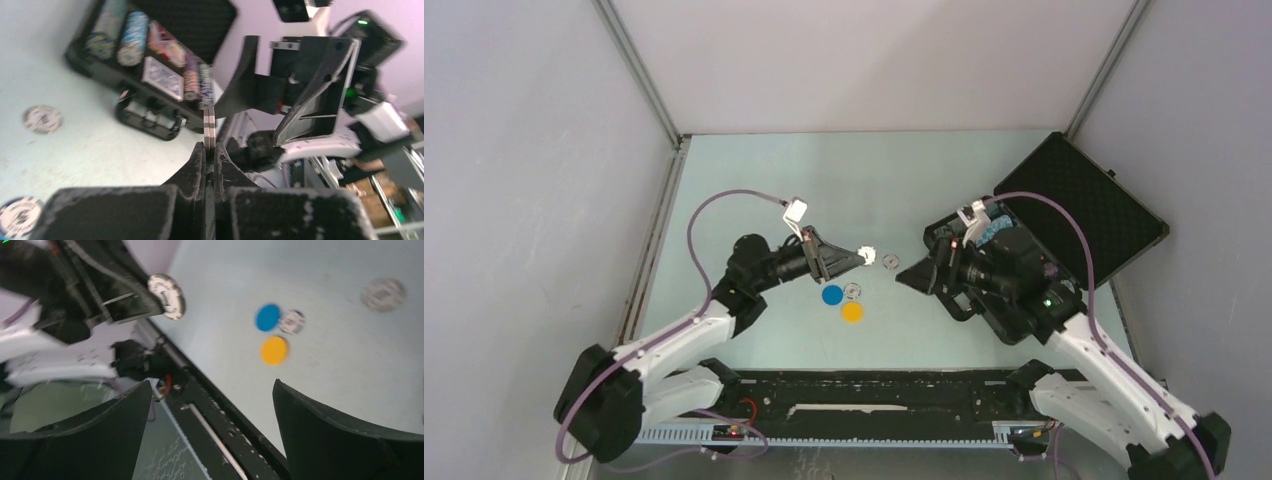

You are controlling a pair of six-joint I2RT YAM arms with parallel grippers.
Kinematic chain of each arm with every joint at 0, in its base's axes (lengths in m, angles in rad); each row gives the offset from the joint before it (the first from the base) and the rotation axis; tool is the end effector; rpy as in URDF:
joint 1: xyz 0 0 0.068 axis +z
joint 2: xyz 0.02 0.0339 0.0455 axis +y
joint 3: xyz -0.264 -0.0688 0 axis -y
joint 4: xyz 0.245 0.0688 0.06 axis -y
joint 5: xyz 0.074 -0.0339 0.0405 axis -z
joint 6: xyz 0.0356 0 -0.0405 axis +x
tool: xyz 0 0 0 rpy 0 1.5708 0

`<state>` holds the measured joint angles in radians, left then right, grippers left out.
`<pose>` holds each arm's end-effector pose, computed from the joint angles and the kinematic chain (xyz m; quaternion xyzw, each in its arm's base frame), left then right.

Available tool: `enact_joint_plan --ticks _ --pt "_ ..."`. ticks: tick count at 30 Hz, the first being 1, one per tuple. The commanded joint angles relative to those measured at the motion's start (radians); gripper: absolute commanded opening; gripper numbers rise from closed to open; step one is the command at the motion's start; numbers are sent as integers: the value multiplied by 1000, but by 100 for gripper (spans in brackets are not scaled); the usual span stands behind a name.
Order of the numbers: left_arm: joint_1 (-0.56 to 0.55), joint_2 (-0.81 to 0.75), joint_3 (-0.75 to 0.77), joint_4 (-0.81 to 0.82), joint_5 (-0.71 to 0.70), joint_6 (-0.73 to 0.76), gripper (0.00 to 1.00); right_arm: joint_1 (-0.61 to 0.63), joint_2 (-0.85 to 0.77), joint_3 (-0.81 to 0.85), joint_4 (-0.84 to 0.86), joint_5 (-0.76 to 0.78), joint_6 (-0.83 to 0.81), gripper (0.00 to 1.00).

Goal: Pack up texas hold em set

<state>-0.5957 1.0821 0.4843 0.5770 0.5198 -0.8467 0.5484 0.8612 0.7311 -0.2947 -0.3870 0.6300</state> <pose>0.1864 -0.1477 0.2561 0.0920 0.7075 -0.5844 0.3866 0.1604 0.1137 0.2974 -0.0705 0.8282 0.4300 0.3525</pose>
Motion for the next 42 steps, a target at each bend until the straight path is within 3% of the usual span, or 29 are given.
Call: enact_joint_plan --ticks 1,4,10,13,20,26,29,31,32,35,37,39,42 --pt "5 -92 112 21 234 32 0 -17 -89 -43 302 -328 -43 99" --pt "5 -105 151 54 303 -11 0 -14 -59 -45 449 -434 25 90" --pt "1 -73 236 124 428 -70 0 -14 -25 -47 644 -446 122 80" --pt "-3 -49 250 124 441 -72 0 -6 9 -47 748 -463 182 71" --pt "-10 -11 233 147 447 -74 0 45 55 -47 824 -441 200 53" --pt "-10 9 226 172 455 -88 0 69 109 -48 854 -439 215 25" --pt "-6 7 226 172 457 -84 0 71 115 -48 844 -428 213 3" --pt "-2 10 229 170 464 -87 0 71 109 -48 821 -408 202 0" --pt "2 11 234 163 464 -85 5 71 102 -47 807 -398 192 0" --pt "28 -10 250 71 433 -36 59 60 60 -47 692 -331 109 0" --pt "51 -49 273 -94 362 68 91 41 17 -31 493 -220 -6 0" --pt "57 -91 358 -429 206 243 100 42 -22 -9 240 27 -167 0" --pt "58 -109 549 -828 -222 334 100 54 -25 29 -52 459 -383 0"
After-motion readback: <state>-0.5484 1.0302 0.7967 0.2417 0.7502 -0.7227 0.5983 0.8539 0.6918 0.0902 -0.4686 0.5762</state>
